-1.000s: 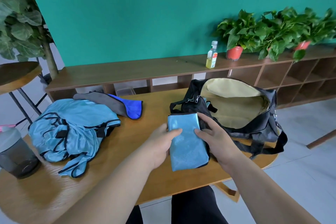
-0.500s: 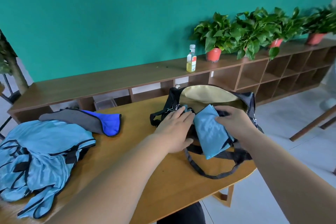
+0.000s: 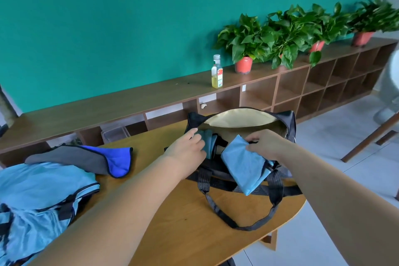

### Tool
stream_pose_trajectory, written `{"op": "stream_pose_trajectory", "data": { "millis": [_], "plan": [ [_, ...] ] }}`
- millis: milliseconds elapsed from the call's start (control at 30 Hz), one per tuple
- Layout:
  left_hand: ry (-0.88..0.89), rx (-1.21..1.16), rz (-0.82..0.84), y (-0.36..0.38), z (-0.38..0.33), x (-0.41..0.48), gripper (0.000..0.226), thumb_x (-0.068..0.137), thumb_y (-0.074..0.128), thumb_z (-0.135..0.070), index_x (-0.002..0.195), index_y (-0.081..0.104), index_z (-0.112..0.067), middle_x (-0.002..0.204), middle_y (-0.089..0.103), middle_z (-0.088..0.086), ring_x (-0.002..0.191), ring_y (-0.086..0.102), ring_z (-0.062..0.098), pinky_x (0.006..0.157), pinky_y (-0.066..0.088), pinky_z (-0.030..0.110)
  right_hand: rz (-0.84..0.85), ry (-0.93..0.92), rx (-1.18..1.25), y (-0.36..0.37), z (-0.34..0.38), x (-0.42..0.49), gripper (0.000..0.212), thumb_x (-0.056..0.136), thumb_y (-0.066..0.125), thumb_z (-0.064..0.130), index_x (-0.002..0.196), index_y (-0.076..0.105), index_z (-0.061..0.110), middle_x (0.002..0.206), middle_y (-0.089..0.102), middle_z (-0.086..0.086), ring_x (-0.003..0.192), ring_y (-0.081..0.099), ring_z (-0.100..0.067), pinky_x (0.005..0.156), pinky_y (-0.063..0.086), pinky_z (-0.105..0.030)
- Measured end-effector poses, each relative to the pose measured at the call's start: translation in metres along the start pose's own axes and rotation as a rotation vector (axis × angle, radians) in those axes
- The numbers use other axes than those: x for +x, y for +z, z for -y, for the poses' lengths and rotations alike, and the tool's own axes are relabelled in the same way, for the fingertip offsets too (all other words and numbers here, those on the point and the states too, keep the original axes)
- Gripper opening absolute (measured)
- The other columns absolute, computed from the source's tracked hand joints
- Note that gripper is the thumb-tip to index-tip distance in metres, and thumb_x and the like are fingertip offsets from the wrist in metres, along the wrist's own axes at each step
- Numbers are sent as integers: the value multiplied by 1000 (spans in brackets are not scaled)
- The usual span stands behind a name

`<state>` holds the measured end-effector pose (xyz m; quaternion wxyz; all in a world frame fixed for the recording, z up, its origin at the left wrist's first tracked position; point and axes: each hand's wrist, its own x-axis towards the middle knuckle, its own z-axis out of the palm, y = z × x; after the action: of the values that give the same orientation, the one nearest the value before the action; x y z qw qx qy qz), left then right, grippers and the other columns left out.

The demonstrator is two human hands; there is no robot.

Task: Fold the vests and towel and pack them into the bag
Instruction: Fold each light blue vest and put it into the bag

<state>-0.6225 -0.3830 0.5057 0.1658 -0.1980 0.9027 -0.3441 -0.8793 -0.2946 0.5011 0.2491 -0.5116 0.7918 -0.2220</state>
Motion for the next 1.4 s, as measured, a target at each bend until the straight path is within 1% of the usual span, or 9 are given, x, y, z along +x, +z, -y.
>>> {"op": "stream_pose_trajectory", "data": {
  "millis": [100,200,333,467,567,700,933,1167,1400],
  "plan": [
    [-18,13,-68,-1,5,-7,39,102,58,-22,141,57,-22,135,54,6,132,40,32,126,18,48,-5,47,82,-3,7,13,30,97,69,17,126,73,17,107,74,-13,71,58,-20,63,45,-28],
    [-42,-41,-101,0,8,-12,46,103,56,-20,149,50,-25,143,52,8,139,36,35,128,13,52,-22,99,164,4,14,31,28,96,68,13,123,75,9,119,71,-25,84,61,-27,75,49,-34],
    [-73,-157,-79,-1,12,-13,62,98,62,-14,154,41,-30,150,42,11,145,27,38,126,19,57,-11,94,203,25,30,53,35,93,66,5,125,66,-8,128,61,-36,84,51,-25,72,45,-35],
    [-39,-357,-36,-3,13,-17,62,90,68,-15,146,44,-26,141,41,5,139,28,31,113,40,45,46,70,167,41,55,68,37,102,64,15,137,66,8,130,67,-14,115,62,-30,104,52,-43],
    [-17,-480,-29,-6,16,-20,53,90,66,-14,138,48,-25,134,38,3,130,30,25,98,41,33,12,77,221,47,70,83,29,104,61,16,130,63,3,127,67,-16,117,63,-36,100,55,-44],
    [0,-590,-51,-9,25,-19,54,87,66,-13,135,48,-28,128,37,0,127,31,22,94,44,33,-66,163,580,67,80,101,27,97,68,10,124,62,8,112,72,-19,100,71,-37,86,62,-48],
    [2,-660,-125,-1,31,-17,54,85,63,-9,134,49,-30,126,37,-5,124,31,18,93,37,27,18,122,40,110,73,114,46,91,67,13,135,55,14,128,64,-8,115,64,-30,88,51,-33],
    [22,-669,-188,8,32,-14,56,85,64,-11,136,50,-29,133,40,-5,132,29,18,105,39,31,33,115,102,114,66,133,35,90,64,6,125,64,9,117,71,-11,105,69,-31,92,60,-43],
    [46,-646,-218,15,31,-10,55,85,66,-15,136,51,-28,133,42,-5,134,30,18,109,39,35,-60,147,-254,124,78,120,55,99,52,18,151,32,18,141,50,-20,128,55,-40,84,45,-44]
  ]
}}
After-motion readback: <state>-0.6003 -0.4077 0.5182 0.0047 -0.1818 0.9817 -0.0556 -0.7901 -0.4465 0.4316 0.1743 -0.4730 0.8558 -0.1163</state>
